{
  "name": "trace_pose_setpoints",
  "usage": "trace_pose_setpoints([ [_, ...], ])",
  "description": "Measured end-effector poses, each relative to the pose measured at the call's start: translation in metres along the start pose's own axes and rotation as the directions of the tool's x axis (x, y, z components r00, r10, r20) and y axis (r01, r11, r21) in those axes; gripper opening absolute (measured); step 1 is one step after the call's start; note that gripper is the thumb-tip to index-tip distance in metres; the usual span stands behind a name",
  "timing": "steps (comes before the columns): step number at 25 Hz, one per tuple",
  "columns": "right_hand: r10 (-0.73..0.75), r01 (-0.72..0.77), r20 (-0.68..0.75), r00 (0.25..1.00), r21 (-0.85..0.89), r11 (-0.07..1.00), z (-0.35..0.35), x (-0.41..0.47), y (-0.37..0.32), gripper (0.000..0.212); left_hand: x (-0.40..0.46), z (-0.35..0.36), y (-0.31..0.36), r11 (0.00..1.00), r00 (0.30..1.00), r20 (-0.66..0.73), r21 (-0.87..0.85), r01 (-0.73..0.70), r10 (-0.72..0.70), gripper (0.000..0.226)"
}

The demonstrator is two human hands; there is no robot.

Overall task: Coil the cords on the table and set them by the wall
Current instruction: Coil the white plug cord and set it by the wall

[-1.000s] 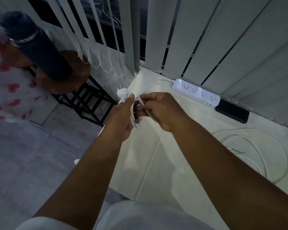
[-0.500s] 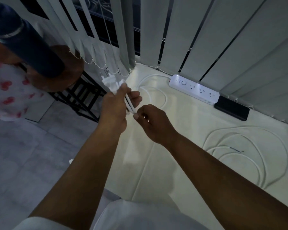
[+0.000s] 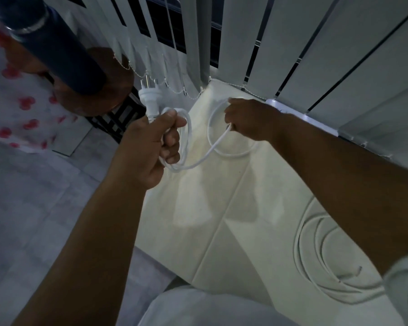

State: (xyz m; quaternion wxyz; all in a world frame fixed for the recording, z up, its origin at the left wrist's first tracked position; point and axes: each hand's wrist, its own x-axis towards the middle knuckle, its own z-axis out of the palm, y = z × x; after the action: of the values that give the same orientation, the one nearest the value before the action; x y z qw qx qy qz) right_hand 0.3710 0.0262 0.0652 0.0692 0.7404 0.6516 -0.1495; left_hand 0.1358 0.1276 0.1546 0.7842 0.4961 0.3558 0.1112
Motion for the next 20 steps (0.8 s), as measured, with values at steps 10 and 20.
trace_pose_setpoints([
  [10, 0.609, -0.447, 0.208, 0.765, 0.853, 0.27, -0.051, -0.003, -0.013, 0.013, 0.054, 0.048, -0.067, 0.952, 0.954, -0.149, -0.202, 0.23, -0.261, 0.02],
  [20, 0.674, 0.051, -0.307, 0.671, 0.927, 0.372, 0.001, -0.068, -0.1, 0.013, 0.073, 0.084, -0.036, 0.817, 0.972, -0.084, -0.56, 0.137, -0.22, 0.016],
])
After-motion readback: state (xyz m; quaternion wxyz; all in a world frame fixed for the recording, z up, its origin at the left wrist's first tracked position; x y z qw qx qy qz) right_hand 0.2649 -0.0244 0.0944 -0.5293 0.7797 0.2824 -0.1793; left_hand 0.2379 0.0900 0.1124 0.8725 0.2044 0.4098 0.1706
